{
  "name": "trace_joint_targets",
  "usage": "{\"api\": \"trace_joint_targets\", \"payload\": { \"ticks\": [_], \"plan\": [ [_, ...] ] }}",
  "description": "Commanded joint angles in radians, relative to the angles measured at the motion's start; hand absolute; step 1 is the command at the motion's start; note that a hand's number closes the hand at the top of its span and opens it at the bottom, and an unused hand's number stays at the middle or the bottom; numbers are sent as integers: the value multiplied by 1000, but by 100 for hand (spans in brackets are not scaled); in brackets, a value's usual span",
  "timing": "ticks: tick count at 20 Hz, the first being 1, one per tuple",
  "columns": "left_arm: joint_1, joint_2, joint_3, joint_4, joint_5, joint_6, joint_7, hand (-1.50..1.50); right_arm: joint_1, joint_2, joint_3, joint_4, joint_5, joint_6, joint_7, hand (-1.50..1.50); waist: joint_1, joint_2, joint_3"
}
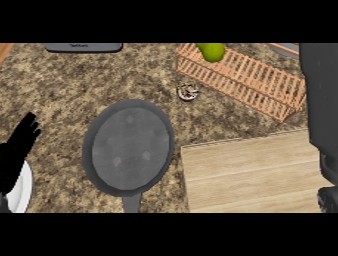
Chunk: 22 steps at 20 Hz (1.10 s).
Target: Pick the pear from the tray and place it in the tiered shelf
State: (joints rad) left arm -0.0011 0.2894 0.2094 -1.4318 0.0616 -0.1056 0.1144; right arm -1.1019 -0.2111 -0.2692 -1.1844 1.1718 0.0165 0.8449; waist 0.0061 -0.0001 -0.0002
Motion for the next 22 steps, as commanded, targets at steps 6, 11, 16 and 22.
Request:
{"api": "trace_joint_targets", "payload": {
  "ticks": [6,11,16,22],
  "plan": [
    [-12,-7,5,-5,-3,7,21,0,13,11,-111,-190,-199,-15,31,-150,-10,-4,1],
    [-6,-11,12,46,-20,10,-23,0,28,-3,-137,-375,-262,-10,77,-150,-20,-6,0],
    [-4,19,44,66,7,-22,-14,0,41,-58,-167,-660,-341,154,220,-150,-35,-12,0],
    [71,-32,19,-8,-6,6,-29,0,75,-238,-321,-867,-452,411,382,-150,-48,-22,0]
  ]
}}
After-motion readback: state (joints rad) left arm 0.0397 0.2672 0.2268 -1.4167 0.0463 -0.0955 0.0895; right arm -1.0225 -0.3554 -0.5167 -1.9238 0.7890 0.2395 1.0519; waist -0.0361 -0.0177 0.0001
